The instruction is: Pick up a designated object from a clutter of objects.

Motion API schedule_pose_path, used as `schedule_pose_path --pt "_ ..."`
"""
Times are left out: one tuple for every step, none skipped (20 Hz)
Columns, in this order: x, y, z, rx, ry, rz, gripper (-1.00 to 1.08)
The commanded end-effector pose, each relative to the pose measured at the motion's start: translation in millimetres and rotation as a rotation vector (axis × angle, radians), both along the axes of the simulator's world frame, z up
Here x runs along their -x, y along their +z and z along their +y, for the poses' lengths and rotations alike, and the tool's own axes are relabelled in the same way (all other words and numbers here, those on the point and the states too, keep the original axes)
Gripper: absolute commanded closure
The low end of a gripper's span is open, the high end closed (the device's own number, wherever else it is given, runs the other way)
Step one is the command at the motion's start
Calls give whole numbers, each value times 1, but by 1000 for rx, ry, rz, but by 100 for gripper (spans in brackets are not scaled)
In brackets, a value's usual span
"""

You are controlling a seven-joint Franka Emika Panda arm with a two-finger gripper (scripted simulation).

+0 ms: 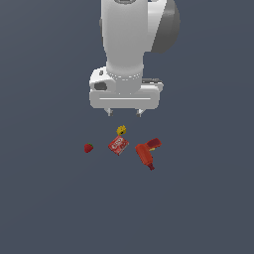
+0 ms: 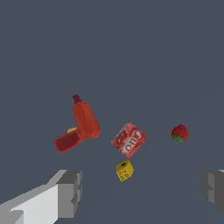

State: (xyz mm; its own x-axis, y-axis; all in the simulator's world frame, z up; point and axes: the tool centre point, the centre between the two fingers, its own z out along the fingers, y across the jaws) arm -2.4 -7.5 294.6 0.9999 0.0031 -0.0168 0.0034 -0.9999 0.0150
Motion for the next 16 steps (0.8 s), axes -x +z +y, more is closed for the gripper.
schedule_pose_path --pt "0 0 0 0 0 0 -92" --pt "0 0 0 0 0 0 -92" --pt "0 0 1 -2 -1 2 -92" --pt "1 0 1 -5 -3 4 -92" --pt "1 0 2 -8 -6 6 -92" --pt "2 0 3 -13 -9 10 -92" --pt "3 0 4 -17 -11 13 -92" --pt "3 1 5 -20 -12 16 -92" --pt "4 1 6 -23 -13 18 -92" --pt "4 1 6 -24 -13 19 -92" --pt "4 1 6 -24 -12 19 -92" --pt "4 1 6 -24 -12 19 -92" --pt "4 1 6 -23 -13 18 -92" --pt "4 0 6 -23 -15 18 -92" --pt "4 -1 6 -23 -19 18 -92" --pt "4 -2 6 -23 -25 18 -92"
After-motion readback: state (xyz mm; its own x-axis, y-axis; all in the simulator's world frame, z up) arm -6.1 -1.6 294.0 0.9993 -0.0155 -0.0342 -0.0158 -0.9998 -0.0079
